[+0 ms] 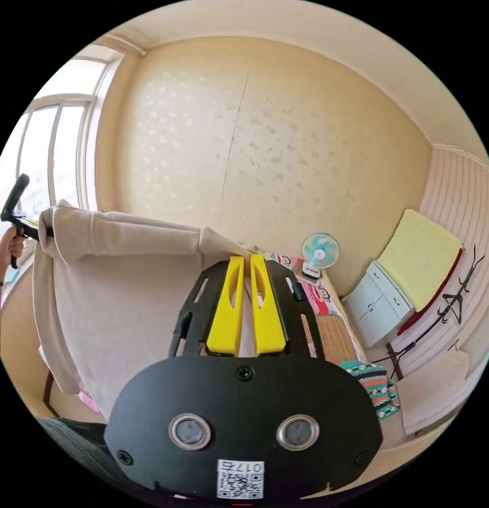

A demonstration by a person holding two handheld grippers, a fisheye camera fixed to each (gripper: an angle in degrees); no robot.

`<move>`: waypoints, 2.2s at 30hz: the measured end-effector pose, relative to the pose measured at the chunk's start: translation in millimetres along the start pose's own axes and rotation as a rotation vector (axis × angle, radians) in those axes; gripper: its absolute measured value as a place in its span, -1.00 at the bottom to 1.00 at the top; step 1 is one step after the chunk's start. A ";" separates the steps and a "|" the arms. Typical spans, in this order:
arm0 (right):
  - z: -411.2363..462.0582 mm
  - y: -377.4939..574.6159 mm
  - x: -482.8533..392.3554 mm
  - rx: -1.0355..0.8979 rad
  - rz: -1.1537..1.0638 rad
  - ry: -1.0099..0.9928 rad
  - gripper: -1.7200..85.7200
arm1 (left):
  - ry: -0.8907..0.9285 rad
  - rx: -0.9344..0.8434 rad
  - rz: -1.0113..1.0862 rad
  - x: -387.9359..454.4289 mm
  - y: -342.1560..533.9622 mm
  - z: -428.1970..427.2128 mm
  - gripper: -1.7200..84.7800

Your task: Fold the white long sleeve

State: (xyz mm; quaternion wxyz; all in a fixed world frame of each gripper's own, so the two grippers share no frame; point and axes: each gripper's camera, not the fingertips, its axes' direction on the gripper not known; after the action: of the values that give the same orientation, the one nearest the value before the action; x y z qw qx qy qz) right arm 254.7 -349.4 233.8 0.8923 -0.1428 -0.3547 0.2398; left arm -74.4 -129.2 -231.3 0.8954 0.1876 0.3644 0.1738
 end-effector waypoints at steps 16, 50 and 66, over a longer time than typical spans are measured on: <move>429.0 193.5 -26.7 -0.975 -0.019 -0.351 -0.80 | -0.178 -0.488 -0.801 -234.7 241.6 245.1 -0.69; 638.3 124.8 218.5 -0.966 0.733 -0.295 -0.81 | -0.228 -0.450 -0.765 -196.2 321.1 103.2 -0.74; 539.3 -45.7 360.2 -0.581 0.188 0.247 -0.86 | -0.178 -0.491 -0.724 -184.8 321.3 19.0 -0.90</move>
State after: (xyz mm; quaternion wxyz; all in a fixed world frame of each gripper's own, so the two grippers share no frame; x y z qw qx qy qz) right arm 119.3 -151.6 838.2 0.8246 -0.4515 -0.2825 0.1908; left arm -241.4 63.3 38.5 0.9444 -0.1561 0.2760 -0.0865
